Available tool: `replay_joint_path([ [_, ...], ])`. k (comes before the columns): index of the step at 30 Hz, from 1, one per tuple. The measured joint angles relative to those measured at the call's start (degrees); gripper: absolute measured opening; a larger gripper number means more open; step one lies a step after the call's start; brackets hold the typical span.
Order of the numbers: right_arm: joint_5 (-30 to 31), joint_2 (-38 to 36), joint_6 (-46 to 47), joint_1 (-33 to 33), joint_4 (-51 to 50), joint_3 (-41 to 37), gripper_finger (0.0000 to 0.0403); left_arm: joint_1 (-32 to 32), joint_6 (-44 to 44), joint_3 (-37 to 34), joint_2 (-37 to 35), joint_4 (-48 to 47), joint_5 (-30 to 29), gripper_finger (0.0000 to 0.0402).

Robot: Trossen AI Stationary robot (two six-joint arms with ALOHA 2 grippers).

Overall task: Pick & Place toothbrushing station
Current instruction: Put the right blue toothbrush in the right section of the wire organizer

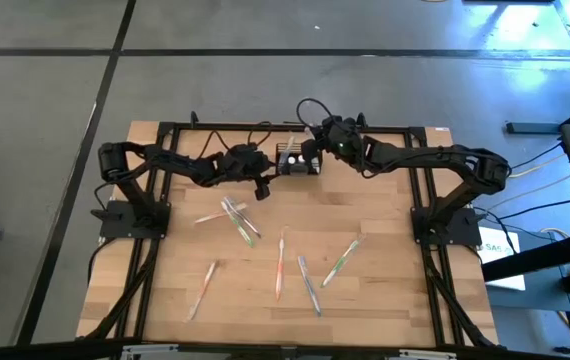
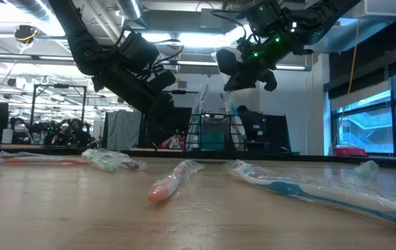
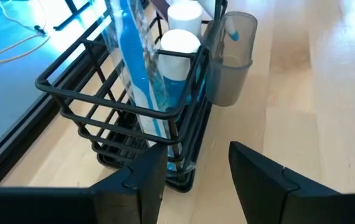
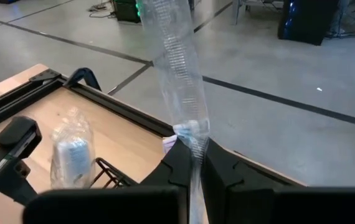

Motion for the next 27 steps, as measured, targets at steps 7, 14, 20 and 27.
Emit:
replay_joint_path([
  [7, -3.2, 0.0, 3.5, -0.6, -0.8, 0.0, 0.0015, 1.2, -1.0, 0.0, -0.1, -0.3, 0.8, 0.0168],
  [14, -0.5, 0.0, 4.1, -0.2, -2.0, 0.0, 0.0014, -0.2, -1.5, 0.0, -1.9, 0.0, 5.1, 0.0168],
  [20, 0.0, 0.7, 5.9, -1.0, -3.4, 0.3, 0.0014, -0.9, -1.6, 0.1, -4.8, 0.0, 3.7, 0.0168],
  [27, 1.2, 0.8, 5.4, -0.8, -3.6, 0.1, 0.0014, -0.8, -2.4, 0.1, -5.6, -1.4, 1.7, 0.0168],
])
